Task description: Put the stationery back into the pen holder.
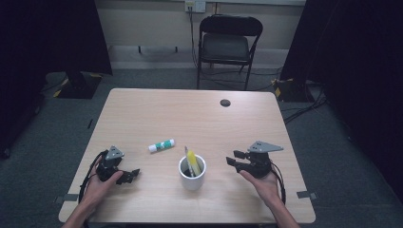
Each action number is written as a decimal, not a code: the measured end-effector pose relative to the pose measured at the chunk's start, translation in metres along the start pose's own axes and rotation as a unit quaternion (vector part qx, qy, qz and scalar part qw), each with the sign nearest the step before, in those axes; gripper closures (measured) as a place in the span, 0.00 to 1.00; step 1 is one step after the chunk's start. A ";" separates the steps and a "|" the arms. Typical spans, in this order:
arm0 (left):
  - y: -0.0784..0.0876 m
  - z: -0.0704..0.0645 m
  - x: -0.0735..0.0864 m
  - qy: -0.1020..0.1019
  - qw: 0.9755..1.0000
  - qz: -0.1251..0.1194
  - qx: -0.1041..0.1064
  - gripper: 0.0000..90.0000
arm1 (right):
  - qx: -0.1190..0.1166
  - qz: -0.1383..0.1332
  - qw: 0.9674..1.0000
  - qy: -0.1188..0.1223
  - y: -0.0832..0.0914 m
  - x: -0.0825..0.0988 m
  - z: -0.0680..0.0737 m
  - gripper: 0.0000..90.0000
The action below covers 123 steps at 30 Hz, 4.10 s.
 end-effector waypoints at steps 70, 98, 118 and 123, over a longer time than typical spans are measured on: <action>-0.022 -0.004 -0.091 -0.019 0.995 -0.078 0.060 0.44 | 0.135 0.082 0.987 -0.024 -0.019 0.058 -0.064 0.24; -0.050 -0.015 -0.083 -0.075 0.994 -0.018 0.078 0.68 | 0.134 0.082 0.987 -0.026 -0.019 0.057 -0.064 0.24; -0.057 -0.032 -0.085 -0.100 0.992 -0.002 0.076 0.66 | 0.134 0.082 0.987 -0.026 -0.019 0.057 -0.064 0.24; -0.058 -0.032 -0.084 -0.095 0.992 -0.008 0.077 0.72 | 0.134 0.082 0.987 -0.026 -0.019 0.058 -0.064 0.24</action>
Point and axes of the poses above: each handheld gripper's, and its own axes: y roughly backward along the jaws, x roughly out of its underside, z roughly to its left, the point moved 2 cm from there along -y, roughly forward along the jaws, and after that the axes turned 5 degrees about z, right-handed, at the moved point
